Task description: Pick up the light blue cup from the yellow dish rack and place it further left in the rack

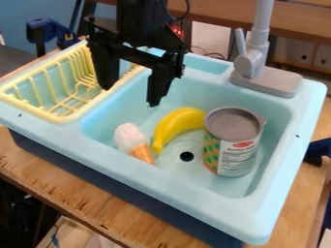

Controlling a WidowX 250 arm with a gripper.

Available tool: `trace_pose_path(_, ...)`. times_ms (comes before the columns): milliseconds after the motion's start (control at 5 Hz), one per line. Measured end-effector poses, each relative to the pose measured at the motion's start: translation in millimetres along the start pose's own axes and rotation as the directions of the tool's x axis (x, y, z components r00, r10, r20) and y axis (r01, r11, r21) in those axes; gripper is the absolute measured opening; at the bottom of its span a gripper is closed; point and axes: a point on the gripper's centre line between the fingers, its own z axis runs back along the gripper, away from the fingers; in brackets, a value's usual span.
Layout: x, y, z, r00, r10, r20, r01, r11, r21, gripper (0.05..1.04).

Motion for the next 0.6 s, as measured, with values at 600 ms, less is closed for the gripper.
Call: trace_pose_path(600,35.9,22.0,27.5,0.996,-0.066,0.064,0.070,0.996,-0.051,1.009)
